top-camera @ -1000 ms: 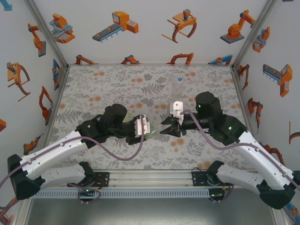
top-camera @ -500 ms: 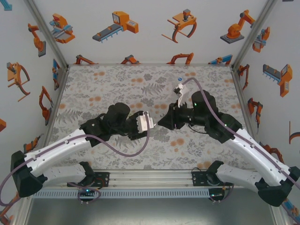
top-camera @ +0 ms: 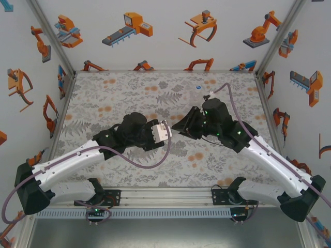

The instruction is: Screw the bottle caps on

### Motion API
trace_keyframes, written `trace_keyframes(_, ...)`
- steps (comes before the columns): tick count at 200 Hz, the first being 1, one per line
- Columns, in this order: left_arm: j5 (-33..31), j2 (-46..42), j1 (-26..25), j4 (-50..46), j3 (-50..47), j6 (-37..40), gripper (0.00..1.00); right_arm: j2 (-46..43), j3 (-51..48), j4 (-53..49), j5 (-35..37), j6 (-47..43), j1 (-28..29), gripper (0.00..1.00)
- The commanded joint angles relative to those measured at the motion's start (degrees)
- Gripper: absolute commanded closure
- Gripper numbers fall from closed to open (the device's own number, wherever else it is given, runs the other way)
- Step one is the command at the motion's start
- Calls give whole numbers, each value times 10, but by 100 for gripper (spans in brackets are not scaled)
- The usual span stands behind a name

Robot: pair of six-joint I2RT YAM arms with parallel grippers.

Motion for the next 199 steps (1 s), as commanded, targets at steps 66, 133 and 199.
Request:
trace_keyframes(66, 63, -27, -9, 54, 16, 17, 100, -67, 26, 92, 15, -291, 7, 38)
trace_keyframes(133, 118, -32, -9, 3, 31, 30, 100, -107, 17, 88, -184, -663, 7, 43)
trace_keyframes(199, 156, -32, -10, -45, 46, 39, 100, -109, 30, -34, -331, -924, 7, 46)
